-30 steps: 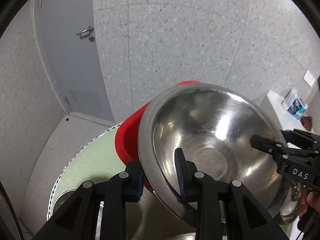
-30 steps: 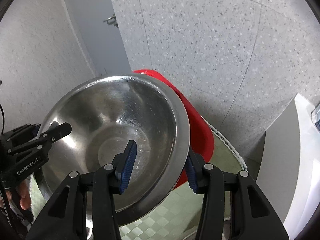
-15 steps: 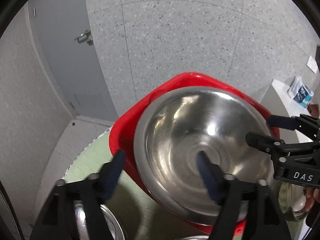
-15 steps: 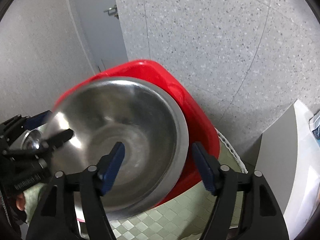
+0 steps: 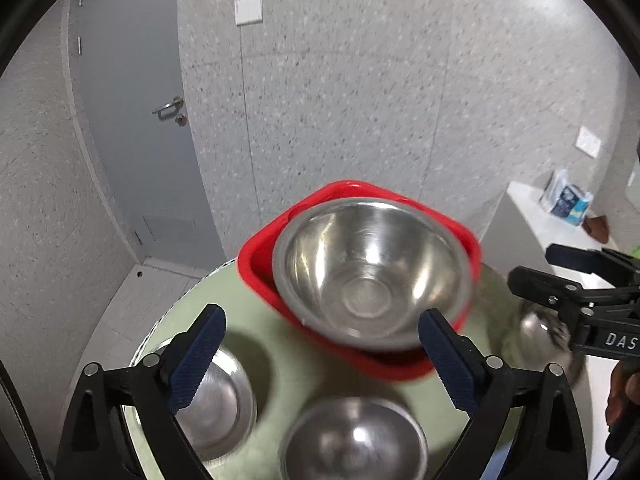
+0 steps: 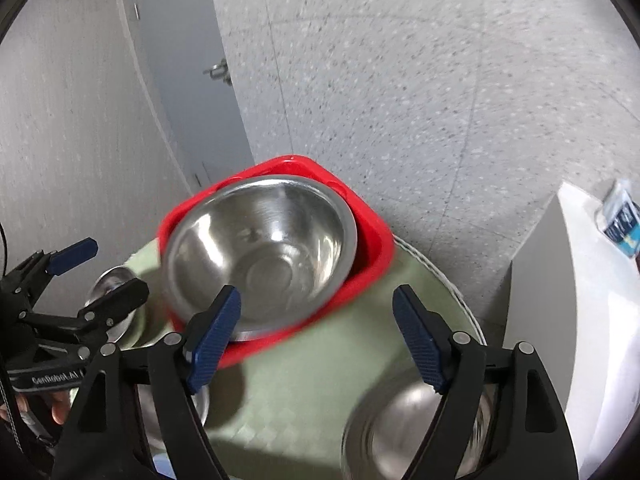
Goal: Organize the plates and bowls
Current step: 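Grasp the light blue plate edge with both grippers and lift it, then lower the blue plate with both grippers onto the bowl in the red basin, release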
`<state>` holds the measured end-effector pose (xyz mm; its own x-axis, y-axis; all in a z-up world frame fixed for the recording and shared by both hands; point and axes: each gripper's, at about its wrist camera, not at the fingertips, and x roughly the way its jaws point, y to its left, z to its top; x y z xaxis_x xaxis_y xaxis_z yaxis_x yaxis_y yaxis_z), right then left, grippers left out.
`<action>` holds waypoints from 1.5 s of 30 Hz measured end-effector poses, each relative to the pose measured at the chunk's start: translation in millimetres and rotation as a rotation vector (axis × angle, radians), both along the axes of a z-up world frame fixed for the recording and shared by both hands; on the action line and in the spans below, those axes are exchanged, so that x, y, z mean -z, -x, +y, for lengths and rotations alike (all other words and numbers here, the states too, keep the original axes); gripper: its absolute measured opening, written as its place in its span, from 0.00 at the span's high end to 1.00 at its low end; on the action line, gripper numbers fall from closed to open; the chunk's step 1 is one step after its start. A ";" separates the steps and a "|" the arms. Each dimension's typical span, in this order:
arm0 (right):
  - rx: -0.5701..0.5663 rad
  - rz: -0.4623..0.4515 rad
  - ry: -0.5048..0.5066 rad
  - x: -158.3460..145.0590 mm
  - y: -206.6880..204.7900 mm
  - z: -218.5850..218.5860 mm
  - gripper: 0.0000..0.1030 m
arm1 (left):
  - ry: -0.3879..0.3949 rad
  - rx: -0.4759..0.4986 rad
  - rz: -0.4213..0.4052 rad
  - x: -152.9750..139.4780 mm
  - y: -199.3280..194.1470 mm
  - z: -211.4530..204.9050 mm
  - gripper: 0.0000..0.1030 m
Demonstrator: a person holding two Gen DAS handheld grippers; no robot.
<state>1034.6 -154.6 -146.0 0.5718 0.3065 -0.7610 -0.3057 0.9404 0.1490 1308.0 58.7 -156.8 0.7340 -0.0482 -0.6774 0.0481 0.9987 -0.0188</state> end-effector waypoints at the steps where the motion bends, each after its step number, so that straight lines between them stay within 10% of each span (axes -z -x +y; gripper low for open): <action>1: 0.011 -0.009 0.000 -3.7 12.3 -5.0 0.19 | 0.005 0.005 -0.007 -0.7 13.9 1.7 0.05; 15: 0.245 0.094 0.018 36.6 184.0 -43.2 0.16 | 0.027 0.148 0.084 52.6 183.2 8.2 0.04; 23: 0.320 0.202 0.003 79.9 222.6 -51.7 0.17 | 0.062 0.211 0.254 82.8 175.2 -9.2 0.20; 30: 0.248 0.242 -0.023 89.9 226.1 -41.4 0.52 | 0.074 0.291 0.300 88.3 166.1 -18.7 0.77; 45: 0.105 0.090 0.030 20.0 205.8 -25.1 0.57 | 0.121 0.240 0.106 18.4 154.0 4.7 0.83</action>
<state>828.9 -179.7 -166.0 0.5282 0.2249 -0.8188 -0.1915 0.9710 0.1431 1153.9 63.3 -175.2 0.6173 -0.2973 -0.7284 0.2742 0.9491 -0.1550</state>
